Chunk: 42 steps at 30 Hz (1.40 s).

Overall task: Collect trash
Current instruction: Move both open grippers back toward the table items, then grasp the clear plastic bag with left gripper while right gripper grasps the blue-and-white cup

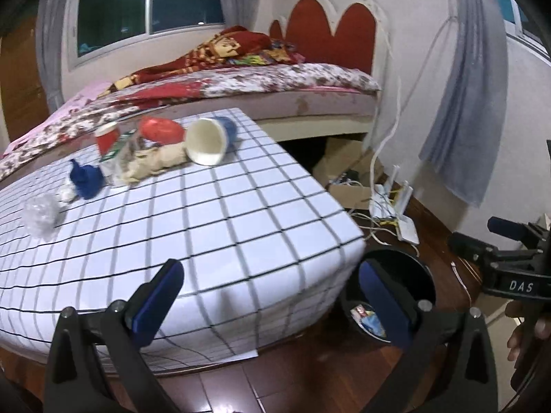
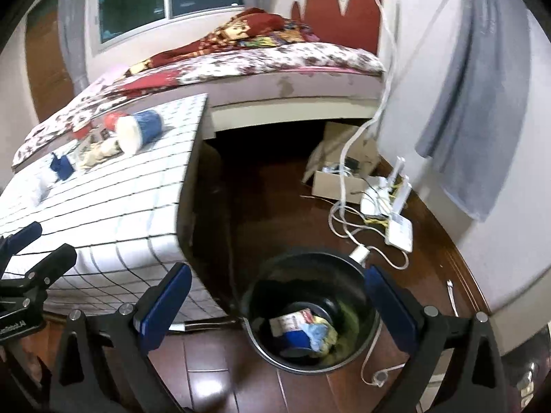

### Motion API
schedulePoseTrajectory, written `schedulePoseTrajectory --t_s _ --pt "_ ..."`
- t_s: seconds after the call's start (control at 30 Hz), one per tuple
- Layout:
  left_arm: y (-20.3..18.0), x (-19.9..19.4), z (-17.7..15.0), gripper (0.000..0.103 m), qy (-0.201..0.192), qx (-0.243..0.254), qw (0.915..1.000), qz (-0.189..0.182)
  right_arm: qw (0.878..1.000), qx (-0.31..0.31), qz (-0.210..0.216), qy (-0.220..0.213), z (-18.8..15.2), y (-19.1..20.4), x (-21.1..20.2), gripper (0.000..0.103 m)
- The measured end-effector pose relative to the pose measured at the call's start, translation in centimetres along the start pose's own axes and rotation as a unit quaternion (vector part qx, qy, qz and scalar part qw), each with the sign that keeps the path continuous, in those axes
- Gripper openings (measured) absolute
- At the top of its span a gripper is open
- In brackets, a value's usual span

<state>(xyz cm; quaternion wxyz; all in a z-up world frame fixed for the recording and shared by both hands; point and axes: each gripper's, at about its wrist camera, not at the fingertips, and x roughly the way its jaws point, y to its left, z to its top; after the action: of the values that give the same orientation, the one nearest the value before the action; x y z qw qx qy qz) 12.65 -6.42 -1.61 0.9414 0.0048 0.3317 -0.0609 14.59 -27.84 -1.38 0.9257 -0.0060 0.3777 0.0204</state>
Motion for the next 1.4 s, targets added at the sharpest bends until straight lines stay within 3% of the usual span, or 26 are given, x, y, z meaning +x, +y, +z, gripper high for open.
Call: schedulePoseTrajectory --t_s 0.43,0.73,0.9,1.03,1.3,1.4 --pt "7.0 -0.9 -0.6 0.102 -0.003 -0.043 0.9977 0.053 0.998 -0.052 0.043 -0.005 2.2 7.1 1.4 0.102" --pt "13.7 -1.8 -1.1 0.102 -0.009 -0.088 0.9931 0.077 0.992 -0.091 0.084 -0.013 4.3 14.2 2.5 0.102" --pt "18.2 -2.4 -1.5 0.101 -0.017 -0.106 0.9891 0.101 0.992 -0.071 0.098 -0.023 5.8 16.7 3.6 0.102" --pt "22.4 -1.7 -1.3 0.098 -0.012 -0.125 0.9848 0.12 0.99 -0.067 0.114 -0.044 7.1 18.8 4.1 0.102" --pt "28.9 1.7 0.4 0.097 0.0 -0.144 0.9765 0.161 0.995 -0.044 0.092 -0.01 9.4 20.5 8.1 0.102" --pt "30.9 4.0 1.2 0.097 0.015 -0.149 0.9759 0.159 0.995 -0.039 0.096 -0.01 10.6 20.8 9.8 0.091"
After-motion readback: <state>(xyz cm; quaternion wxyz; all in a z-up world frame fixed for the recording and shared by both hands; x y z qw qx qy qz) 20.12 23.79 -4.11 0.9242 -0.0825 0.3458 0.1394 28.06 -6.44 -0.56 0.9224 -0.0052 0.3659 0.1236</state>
